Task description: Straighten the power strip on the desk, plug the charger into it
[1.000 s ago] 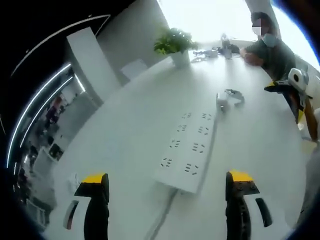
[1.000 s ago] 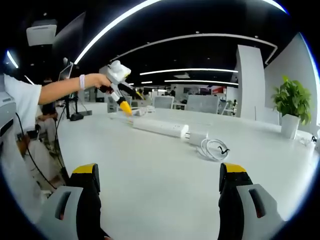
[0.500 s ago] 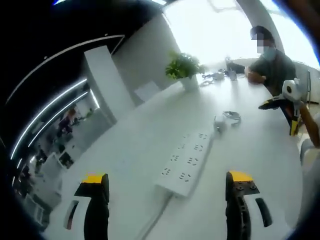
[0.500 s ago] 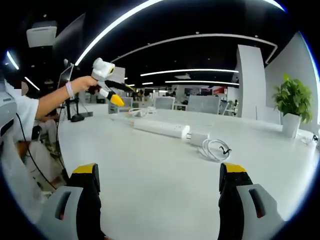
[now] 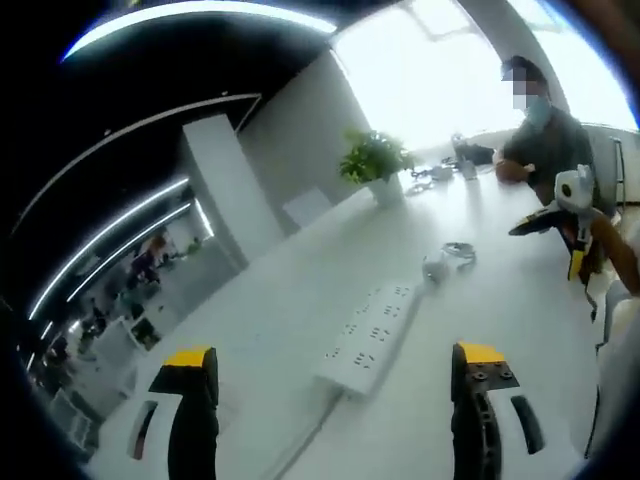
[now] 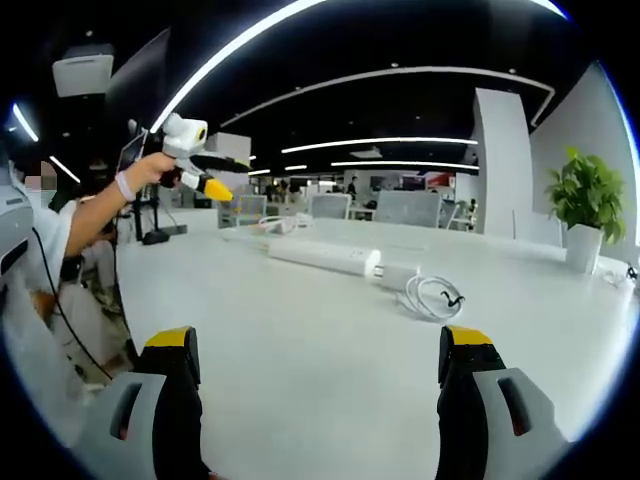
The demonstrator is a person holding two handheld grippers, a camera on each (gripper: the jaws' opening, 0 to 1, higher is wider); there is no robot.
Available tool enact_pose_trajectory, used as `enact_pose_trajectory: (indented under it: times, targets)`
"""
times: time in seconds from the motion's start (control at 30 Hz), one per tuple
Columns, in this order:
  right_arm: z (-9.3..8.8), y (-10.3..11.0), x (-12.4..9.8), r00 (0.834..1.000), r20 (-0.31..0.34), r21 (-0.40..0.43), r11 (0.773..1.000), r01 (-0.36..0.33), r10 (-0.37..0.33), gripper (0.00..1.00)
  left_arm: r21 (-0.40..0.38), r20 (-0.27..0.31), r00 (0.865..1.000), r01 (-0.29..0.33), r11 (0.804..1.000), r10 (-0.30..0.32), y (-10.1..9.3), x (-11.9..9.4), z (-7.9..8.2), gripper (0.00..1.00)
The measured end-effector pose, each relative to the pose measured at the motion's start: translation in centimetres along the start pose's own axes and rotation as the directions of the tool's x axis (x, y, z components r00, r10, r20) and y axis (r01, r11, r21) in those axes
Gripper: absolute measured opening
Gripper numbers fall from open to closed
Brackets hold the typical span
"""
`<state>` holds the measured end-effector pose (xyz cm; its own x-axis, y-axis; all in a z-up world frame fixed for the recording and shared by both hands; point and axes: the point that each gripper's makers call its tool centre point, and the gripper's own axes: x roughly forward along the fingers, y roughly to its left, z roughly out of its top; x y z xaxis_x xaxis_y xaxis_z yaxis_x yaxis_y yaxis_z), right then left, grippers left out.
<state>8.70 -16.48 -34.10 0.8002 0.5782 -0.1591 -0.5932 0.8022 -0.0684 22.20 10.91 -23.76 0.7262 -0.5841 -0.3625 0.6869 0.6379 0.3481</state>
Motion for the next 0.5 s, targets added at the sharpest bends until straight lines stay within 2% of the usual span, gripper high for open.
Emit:
enact_pose_trajectory:
  times: [0.5]
  targets:
    - [0.1,0.1,0.3,1.0,0.005,0.003,1.0,-0.004,0.004,0.99,-0.019,0.091,0.994,-0.066,0.998,0.068,-1.3,-2.8,-0.4,0.99]
